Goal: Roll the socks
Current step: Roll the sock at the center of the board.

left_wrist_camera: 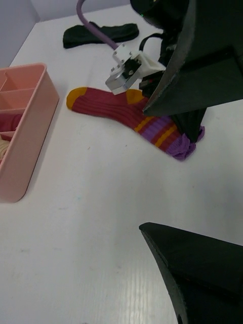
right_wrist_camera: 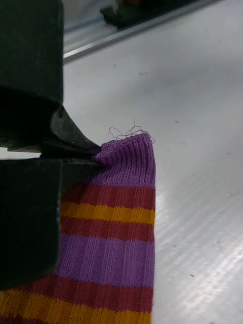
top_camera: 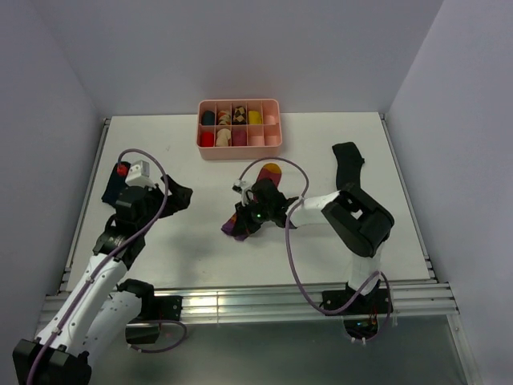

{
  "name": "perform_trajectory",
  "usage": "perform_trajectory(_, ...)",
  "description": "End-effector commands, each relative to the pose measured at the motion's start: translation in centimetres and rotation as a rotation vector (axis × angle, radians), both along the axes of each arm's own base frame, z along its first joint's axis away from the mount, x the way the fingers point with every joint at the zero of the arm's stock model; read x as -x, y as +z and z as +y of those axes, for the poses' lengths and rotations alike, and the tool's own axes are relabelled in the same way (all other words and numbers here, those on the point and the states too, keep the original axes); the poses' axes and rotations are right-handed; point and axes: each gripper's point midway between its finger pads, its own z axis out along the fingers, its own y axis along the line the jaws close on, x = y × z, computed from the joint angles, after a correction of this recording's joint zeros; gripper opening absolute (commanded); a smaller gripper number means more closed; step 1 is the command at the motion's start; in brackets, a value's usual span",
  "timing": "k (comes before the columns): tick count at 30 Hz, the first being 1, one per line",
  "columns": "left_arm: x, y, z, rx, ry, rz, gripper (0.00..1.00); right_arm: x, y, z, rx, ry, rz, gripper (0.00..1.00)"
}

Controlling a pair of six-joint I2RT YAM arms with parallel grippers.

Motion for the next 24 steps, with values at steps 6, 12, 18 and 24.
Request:
perform_trajectory(6, 0.5, -3.7, -5.3, 0.222, -0.044, 0.080, 0.81, 2.2, -0.7, -0.7, -0.218, 0.020, 0.368, 0.00)
perform_trajectory(12, 2.3, -8.4, -6.9, 0.208, -0.050, 0.162, 0.68, 1.5, -2.2, -1.6, -0.208, -0.037, 0.428, 0.00)
perform_trajectory(18, 4.1, -12.5, -8.0, 0.175, -0.046, 0.259, 0.52, 1.0, -2.6, -2.1, -0.204, -0.073, 0.449, 0.00)
perform_trajectory(24, 4.6, -15.0, -9.5, 0.106, -0.052, 0.332, 0.47, 0.7, -2.3, -2.0, -0.213, -0.084, 0.448, 0.00)
